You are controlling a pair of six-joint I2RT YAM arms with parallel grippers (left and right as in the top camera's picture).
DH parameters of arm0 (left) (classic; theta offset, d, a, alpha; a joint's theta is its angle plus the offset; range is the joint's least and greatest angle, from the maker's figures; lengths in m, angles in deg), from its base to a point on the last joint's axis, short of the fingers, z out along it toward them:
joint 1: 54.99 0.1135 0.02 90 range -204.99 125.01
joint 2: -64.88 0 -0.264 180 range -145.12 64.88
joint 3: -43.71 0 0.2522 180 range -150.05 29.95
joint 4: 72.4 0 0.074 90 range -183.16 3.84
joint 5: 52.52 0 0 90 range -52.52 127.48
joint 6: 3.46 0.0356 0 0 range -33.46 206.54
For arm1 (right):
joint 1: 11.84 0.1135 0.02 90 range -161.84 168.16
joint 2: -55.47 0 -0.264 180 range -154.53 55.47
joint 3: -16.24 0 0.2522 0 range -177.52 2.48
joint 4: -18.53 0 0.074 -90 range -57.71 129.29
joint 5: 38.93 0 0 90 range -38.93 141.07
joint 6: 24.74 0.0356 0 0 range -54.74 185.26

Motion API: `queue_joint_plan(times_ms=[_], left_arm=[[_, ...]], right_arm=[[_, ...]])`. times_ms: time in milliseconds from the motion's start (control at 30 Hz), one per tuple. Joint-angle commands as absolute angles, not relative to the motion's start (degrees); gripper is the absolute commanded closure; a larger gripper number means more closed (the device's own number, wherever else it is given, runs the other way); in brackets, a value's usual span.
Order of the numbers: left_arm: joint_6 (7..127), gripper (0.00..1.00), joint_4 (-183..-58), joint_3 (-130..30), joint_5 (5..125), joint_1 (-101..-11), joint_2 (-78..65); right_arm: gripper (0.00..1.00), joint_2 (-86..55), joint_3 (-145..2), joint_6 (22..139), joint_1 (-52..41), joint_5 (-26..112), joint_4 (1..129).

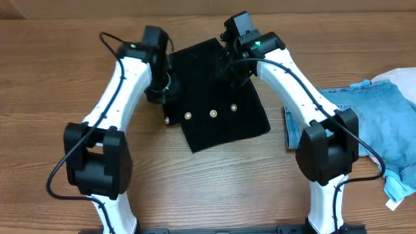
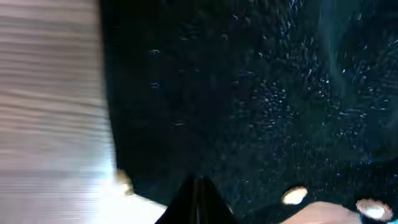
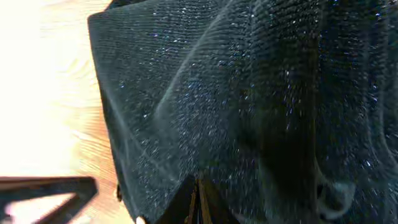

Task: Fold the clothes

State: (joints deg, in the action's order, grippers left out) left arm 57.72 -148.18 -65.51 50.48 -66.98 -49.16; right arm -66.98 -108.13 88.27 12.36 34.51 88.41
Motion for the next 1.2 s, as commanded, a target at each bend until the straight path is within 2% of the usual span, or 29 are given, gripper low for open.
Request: queue_joint_plan(times_ms=[0, 233, 467, 733, 900, 967, 1033, 1100, 1167], left_arm=[[53.5, 0.96, -143.6, -60.2, 52.7, -68.8, -49.2], [53.5, 0.94, -136.6, -56.4, 53.6, -72.7, -49.3], [53.8, 0.87, -135.6, -56.4, 51.9, -75.0, -51.0], [55.2, 0.81, -133.2, -56.4, 52.4, -75.3, -51.8], [59.6, 0.68, -134.4, -56.6, 55.4, -74.2, -51.6], [63.1, 0.67, -137.4, -58.1, 58.1, -72.8, -51.2], [66.1, 0.66, -141.4, -60.7, 58.1, -71.5, -51.0], [69.5, 0.64, -146.0, -64.2, 57.8, -70.5, -50.3], [70.5, 0.63, -149.3, -66.8, 57.4, -69.9, -49.2]], right_arm=[[0.96, -68.7, -109.1, 87.7, 10.8, 32.5, 87.4], [0.96, -76.1, -109.0, 87.7, 4.5, 32.7, 87.7], [0.96, -79.5, -109.8, 88.0, -0.7, 41.0, 93.1], [0.96, -79.3, -124.7, 91.4, -2.7, 46.0, 108.0], [0.67, -79.4, -122.4, 85.1, -2.6, 41.2, 113.2], [0.37, -79.4, -121.2, 84.2, -2.6, 40.5, 115.0], [0.15, -79.4, -120.4, 84.2, -2.6, 40.5, 115.8], [0.00, -79.4, -119.5, 84.2, -2.6, 40.5, 115.8], [0.00, -79.4, -118.0, 84.2, -2.6, 40.4, 114.7]])
